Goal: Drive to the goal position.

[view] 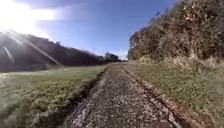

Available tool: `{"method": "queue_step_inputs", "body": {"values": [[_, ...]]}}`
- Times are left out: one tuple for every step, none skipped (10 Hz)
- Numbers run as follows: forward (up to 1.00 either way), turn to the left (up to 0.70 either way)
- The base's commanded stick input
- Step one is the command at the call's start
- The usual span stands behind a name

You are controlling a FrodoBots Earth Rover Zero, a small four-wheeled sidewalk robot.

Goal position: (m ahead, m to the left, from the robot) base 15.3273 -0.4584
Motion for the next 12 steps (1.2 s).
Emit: {"method": "queue_step_inputs", "body": {"values": [[0.85, -0.23], [0.85, -0.09], [0.85, 0.00], [0.85, 0.00], [0.85, 0.00], [0.85, 0.00], [0.85, 0.00], [0.85, -0.27], [0.85, -0.33], [0.85, 0.00], [0.85, 0.00], [0.85, 0.00]]}}
